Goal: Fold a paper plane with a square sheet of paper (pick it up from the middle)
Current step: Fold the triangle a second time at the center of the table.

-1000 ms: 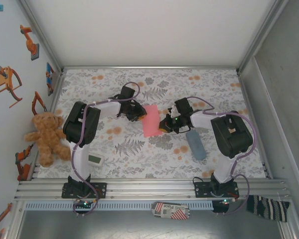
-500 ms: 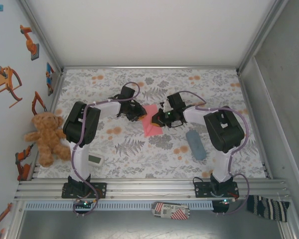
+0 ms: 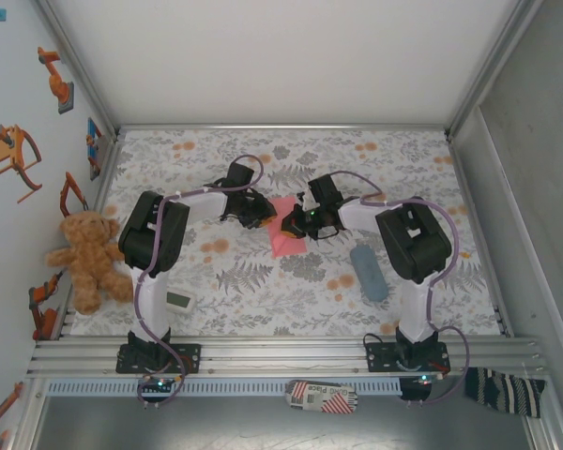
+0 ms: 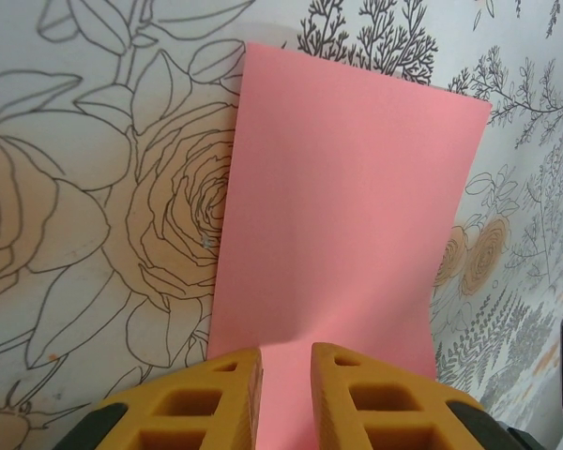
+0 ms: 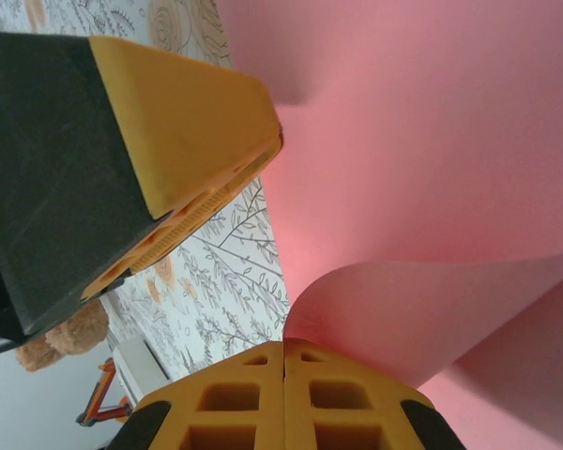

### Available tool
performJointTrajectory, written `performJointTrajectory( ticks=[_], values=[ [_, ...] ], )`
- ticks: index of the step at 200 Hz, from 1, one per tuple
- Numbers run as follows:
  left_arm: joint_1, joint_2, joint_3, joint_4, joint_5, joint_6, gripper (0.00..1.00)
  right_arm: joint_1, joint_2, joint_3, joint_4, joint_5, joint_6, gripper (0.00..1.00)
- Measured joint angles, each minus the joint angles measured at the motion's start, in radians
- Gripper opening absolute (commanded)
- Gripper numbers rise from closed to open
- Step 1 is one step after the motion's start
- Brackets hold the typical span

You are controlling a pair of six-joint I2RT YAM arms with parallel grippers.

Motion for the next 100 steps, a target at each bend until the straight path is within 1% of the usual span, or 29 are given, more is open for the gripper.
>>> performJointTrajectory(
  ticks=[100],
  values=[
    [0.0, 0.0, -0.005, 0.009, 0.001, -0.004, 0.23, 0.003, 0.041, 0.01, 0.011, 0.014, 0.022, 0.0]
  ],
)
